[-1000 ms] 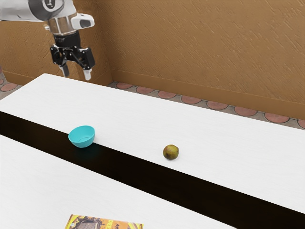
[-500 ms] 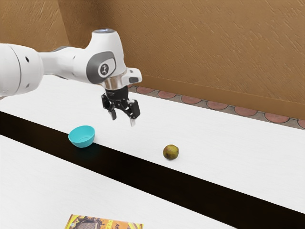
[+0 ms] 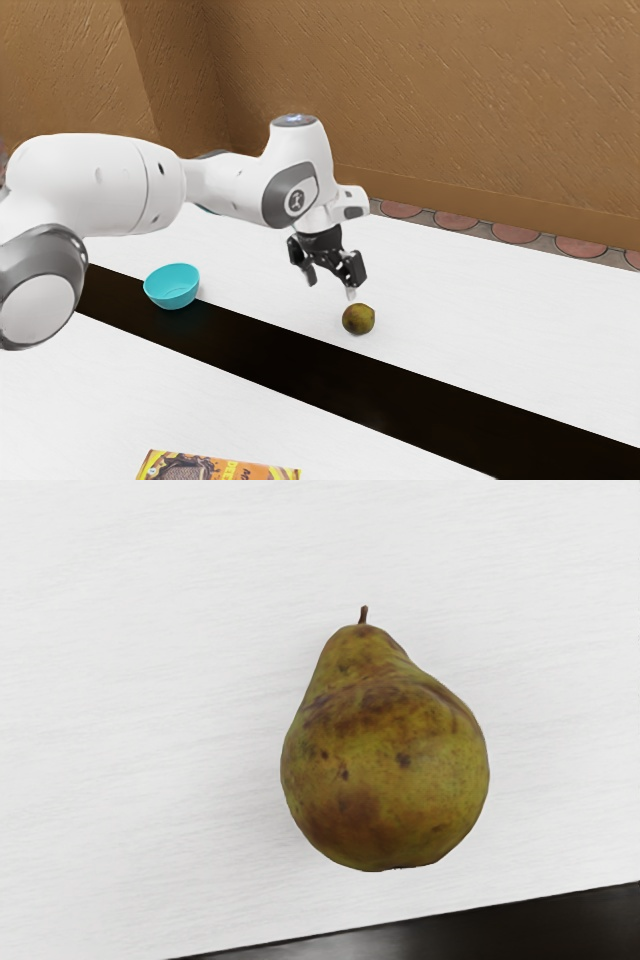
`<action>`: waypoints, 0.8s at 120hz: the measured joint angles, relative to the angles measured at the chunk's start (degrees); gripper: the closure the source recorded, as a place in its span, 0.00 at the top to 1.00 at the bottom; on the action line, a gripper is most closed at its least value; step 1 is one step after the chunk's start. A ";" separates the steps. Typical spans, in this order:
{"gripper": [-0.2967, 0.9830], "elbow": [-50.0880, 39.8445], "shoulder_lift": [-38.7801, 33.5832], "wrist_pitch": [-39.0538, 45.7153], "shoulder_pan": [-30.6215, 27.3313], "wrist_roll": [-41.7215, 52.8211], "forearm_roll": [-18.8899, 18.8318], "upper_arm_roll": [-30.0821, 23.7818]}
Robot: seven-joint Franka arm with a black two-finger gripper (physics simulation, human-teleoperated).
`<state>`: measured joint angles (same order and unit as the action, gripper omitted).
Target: Place the pear in the bowl.
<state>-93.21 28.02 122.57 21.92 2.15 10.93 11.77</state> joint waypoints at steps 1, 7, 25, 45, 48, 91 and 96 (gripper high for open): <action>0.75 0.14 0.24 0.08 0.06 -0.01 0.08 -0.01; 0.75 0.78 1.50 0.51 0.28 -0.05 0.47 -0.06; 0.75 1.86 3.96 1.67 1.29 -0.10 2.25 -0.01; 0.75 5.57 7.26 2.54 1.24 0.26 2.63 0.00; 0.75 5.84 7.81 2.63 1.19 0.35 2.69 0.00; 0.75 10.12 14.07 3.05 0.92 1.43 3.13 -0.04; 0.75 10.55 14.43 3.07 0.96 1.52 3.15 -0.07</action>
<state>-82.66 42.45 125.65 22.88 3.67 14.09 11.71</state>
